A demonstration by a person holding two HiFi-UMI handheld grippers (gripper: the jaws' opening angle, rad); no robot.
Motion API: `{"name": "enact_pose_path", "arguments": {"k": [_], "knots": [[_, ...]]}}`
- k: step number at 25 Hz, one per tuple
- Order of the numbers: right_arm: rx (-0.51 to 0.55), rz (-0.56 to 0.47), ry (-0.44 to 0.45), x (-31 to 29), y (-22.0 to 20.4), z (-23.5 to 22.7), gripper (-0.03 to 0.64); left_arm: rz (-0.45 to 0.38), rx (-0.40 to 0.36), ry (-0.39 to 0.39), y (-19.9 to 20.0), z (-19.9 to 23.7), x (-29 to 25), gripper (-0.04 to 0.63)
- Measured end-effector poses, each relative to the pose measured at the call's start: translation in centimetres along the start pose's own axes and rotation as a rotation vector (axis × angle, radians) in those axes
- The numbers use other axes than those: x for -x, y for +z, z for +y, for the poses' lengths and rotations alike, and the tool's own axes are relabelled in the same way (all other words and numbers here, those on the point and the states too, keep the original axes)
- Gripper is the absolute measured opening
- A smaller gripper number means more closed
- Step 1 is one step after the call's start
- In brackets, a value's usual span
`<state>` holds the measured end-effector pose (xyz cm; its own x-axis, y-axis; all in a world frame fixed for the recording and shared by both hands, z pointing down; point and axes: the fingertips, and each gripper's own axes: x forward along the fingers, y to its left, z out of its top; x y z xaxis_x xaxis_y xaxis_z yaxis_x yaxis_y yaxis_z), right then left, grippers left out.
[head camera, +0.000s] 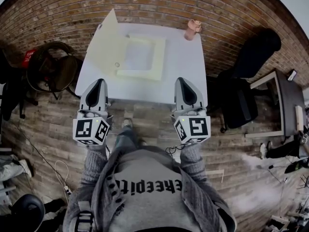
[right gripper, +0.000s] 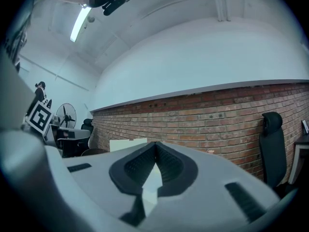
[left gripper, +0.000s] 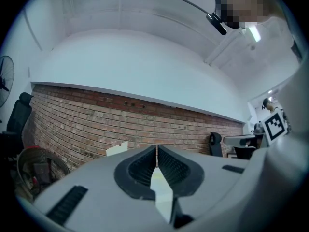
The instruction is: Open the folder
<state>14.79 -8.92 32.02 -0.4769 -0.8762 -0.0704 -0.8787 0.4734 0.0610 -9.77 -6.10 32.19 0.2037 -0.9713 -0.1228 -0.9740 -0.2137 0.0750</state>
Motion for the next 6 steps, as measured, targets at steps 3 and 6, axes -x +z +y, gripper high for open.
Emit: {"name": "enact_pose_path", "arguments": {"k": [3, 6], "knots": [[-0.003, -0.002, 0.000, -0.16, 0.10, 0.20, 0.003, 0.004, -0.002, 0.000, -0.05, 0.20, 0.06, 0.015], [-0.003, -0.002, -0.001, -0.34, 0.22, 0.52, 0.003, 0.005, 0.000, 0.002, -0.01, 0.59, 0.20, 0.015]]}}
